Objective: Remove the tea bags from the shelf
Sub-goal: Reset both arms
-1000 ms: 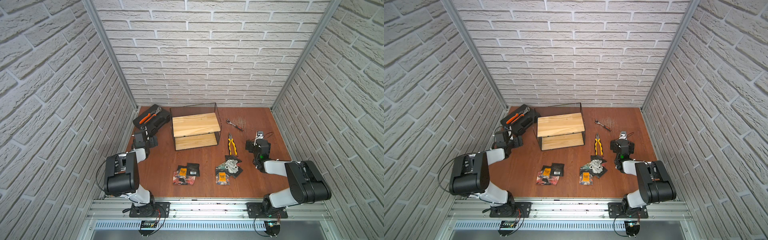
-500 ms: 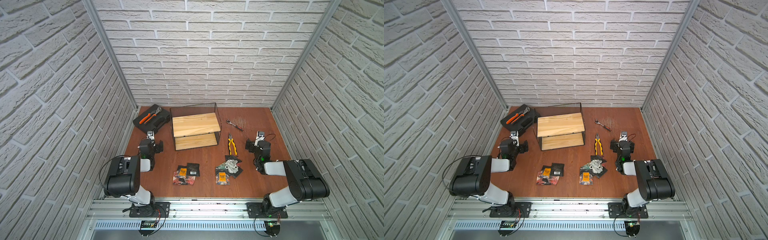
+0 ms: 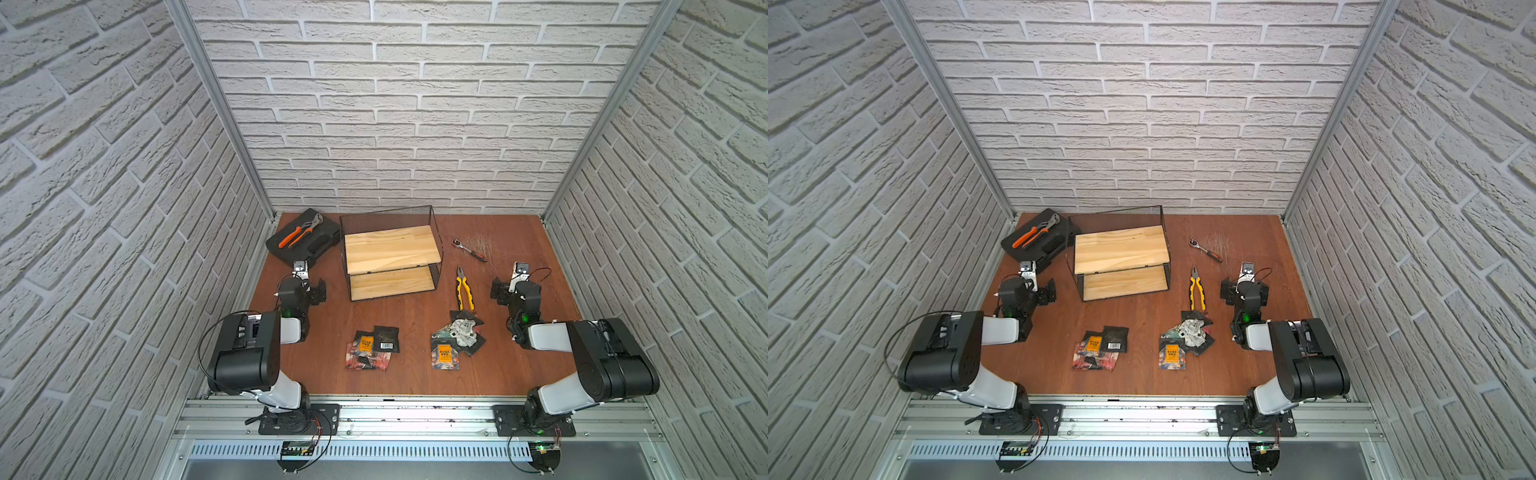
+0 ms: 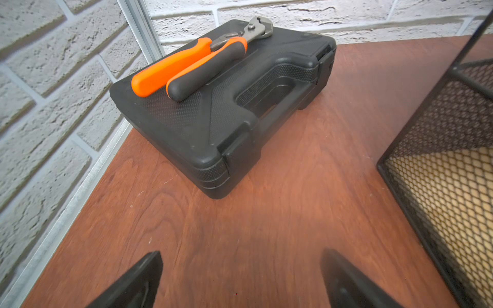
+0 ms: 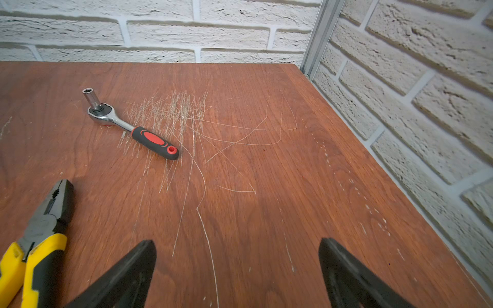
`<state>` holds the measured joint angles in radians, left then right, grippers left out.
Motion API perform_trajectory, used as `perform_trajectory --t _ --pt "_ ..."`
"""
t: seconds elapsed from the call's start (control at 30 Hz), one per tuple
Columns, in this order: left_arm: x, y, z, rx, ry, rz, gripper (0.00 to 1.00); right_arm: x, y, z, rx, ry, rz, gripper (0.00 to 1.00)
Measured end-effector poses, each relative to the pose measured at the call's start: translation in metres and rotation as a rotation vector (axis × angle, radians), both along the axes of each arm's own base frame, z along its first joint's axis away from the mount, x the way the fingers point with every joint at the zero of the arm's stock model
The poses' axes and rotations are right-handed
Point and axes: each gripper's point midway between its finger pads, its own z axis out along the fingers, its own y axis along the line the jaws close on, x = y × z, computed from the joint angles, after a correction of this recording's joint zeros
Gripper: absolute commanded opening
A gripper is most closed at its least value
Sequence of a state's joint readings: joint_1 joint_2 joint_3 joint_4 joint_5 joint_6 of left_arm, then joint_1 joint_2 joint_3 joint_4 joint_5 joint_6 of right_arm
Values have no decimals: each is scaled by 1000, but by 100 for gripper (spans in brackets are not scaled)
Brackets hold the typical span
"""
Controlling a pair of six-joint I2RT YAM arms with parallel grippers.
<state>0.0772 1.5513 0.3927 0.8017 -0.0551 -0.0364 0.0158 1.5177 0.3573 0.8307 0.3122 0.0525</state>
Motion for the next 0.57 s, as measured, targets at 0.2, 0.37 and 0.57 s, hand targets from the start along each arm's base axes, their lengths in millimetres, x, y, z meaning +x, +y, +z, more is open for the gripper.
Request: perform_trajectory --t 0.2,0.37,0.57 --pt "0 0 0 -1 0 -1 98 0 0 0 0 0 0 99" --pt "0 -1 0 -2 -1 -4 98 0 0 0 0 0 0 99" --pt "0 -1 0 -2 -2 -4 98 1 0 1 0 -2 0 99"
